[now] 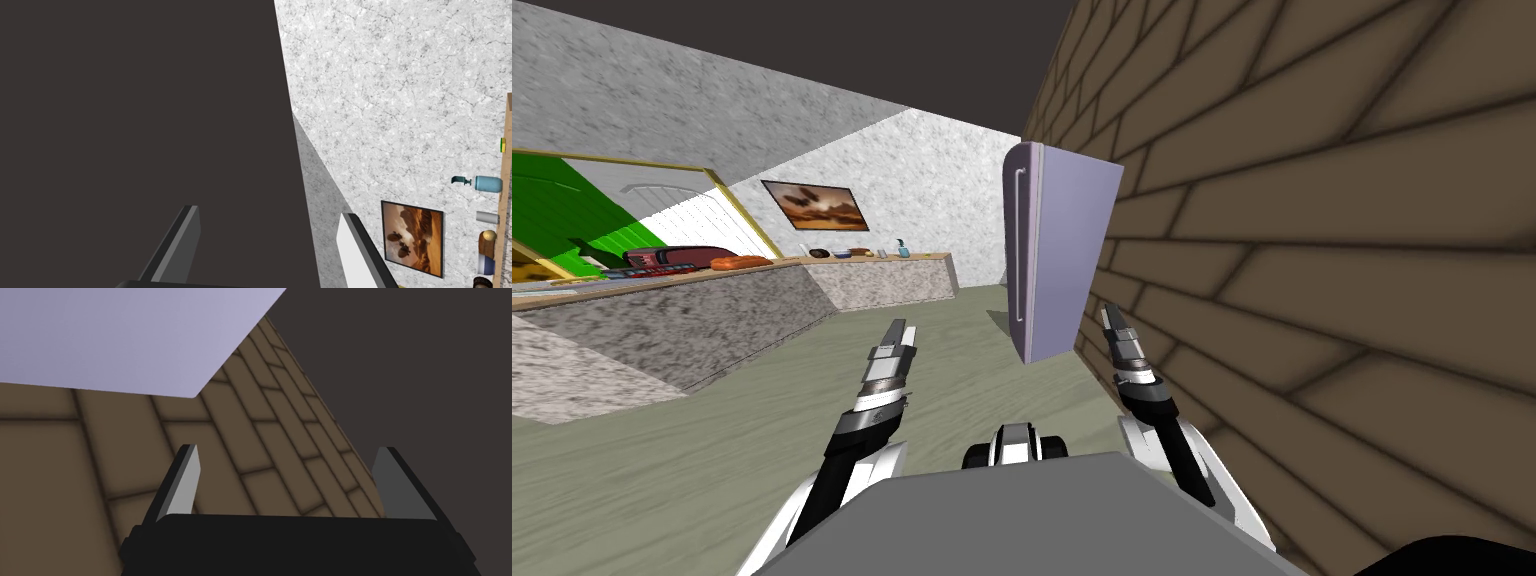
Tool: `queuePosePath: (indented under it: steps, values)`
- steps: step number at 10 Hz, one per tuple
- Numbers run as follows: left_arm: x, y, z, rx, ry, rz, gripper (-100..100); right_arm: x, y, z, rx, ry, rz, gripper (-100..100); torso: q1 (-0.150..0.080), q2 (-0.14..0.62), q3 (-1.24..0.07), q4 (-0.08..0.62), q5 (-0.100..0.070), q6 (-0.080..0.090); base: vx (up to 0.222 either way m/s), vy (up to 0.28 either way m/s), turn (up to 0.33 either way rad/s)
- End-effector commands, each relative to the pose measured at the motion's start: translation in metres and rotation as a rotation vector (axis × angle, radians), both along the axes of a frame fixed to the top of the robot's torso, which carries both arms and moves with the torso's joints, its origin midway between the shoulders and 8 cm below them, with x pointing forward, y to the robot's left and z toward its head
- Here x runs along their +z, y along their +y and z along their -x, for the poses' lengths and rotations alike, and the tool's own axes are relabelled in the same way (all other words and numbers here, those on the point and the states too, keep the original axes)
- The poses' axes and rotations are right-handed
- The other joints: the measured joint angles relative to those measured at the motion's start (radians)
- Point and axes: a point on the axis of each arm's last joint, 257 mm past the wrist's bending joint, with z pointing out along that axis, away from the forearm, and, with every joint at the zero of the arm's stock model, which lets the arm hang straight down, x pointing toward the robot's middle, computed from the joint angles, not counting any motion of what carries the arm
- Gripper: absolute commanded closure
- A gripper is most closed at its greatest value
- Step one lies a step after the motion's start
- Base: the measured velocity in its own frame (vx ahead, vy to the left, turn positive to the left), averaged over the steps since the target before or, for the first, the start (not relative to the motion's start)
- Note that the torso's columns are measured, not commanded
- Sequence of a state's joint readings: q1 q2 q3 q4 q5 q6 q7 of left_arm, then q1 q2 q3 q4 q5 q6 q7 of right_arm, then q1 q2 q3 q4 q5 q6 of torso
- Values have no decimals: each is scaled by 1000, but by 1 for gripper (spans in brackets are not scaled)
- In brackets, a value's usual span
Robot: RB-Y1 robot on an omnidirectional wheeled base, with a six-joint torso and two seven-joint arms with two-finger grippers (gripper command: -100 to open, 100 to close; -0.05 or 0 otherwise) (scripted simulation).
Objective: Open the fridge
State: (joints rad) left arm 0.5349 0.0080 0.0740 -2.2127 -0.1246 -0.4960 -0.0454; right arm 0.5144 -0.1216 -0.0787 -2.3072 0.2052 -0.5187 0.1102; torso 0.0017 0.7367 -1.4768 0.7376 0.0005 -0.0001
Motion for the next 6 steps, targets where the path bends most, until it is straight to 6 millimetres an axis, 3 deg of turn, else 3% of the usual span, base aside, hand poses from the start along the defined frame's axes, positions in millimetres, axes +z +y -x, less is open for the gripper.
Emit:
queuePosePath:
  steps: [1,6]
  values:
    - [0,0,0,0,0,0,0,-8,0,-9,-72,20,135,-100,-2,1,0,0,0,0,139,88,5]
    - [0,0,0,0,0,0,0,-23,-9,-29,-245,51,369,-100,-1,3,2,1,0,0,152,123,5]
